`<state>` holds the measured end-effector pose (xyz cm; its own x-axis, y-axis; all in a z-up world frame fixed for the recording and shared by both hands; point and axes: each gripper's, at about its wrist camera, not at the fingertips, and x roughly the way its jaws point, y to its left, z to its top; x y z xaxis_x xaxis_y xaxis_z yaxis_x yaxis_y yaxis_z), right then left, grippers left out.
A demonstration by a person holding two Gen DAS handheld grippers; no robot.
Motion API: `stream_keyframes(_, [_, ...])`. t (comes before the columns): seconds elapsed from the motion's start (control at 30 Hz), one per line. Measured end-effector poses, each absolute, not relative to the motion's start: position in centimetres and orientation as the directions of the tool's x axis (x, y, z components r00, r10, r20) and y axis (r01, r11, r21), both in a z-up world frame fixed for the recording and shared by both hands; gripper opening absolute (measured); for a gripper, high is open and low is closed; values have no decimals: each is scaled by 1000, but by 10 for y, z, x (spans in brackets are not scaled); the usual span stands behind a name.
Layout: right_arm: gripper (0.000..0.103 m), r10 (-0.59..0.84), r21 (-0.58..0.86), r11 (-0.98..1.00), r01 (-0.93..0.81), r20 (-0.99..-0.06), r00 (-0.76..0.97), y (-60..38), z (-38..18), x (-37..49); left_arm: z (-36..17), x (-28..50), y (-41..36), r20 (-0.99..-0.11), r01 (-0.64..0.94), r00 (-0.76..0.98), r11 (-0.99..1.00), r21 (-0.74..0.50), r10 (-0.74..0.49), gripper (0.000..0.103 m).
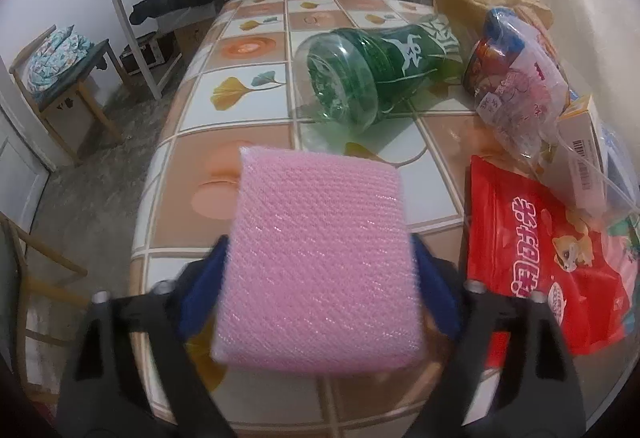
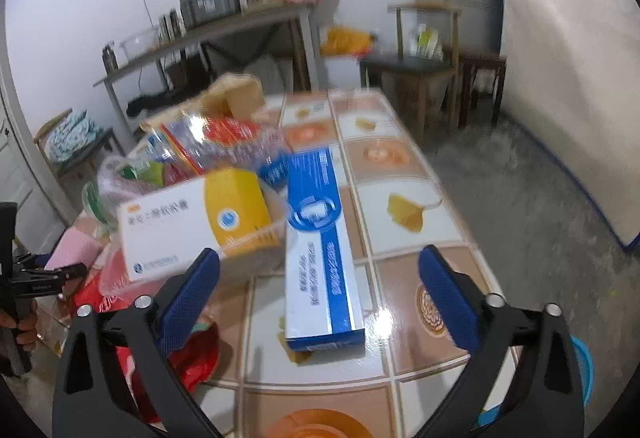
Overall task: Collect trash
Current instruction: 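Grasp the pink sponge with the left tool while the right tool reaches toward the blue toothpaste box, then grasp the red snack bag with the right tool while the left tool holds the sponge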
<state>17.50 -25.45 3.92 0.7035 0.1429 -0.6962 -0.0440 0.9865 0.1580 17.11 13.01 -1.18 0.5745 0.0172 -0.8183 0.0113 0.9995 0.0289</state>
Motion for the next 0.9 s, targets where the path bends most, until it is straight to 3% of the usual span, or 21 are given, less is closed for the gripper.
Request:
stream_keyframes(0.07, [72, 138, 152, 988, -38, -737, 662, -258, 30, 181, -11, 168, 133, -811, 14, 585, 999, 33, 19, 78])
stream_keyframes(0.13, [66, 148, 155, 987, -44, -767, 625, -258, 23, 184, -11, 164, 135, -804, 29, 594, 999, 31, 8, 78])
stream_keyframes(0.2, [63, 177, 174, 983, -64, -776, 606, -257, 19, 186, -10, 160, 135, -798, 51, 603, 998, 33, -4, 77])
stream_keyframes(0.33, [43, 188, 181, 981, -72, -784, 592, -256, 23, 183, -10, 156, 136, -791, 84, 610, 996, 14, -41, 77])
stream_keyframes(0.63, [44, 124, 114, 992, -54, -817, 563, -259, 32, 161, -10, 144, 137, -791, 129, 605, 992, -13, -89, 77])
stream_keyframes(0.77, [71, 87, 59, 996, -67, -805, 586, -256, 38, 164, -11, 146, 133, -796, 137, 600, 990, 14, -72, 79])
stream_keyframes(0.9, [78, 63, 5, 995, -100, -806, 589, -246, 38, 176, -12, 148, 130, -804, 135, 592, 990, 25, -60, 83])
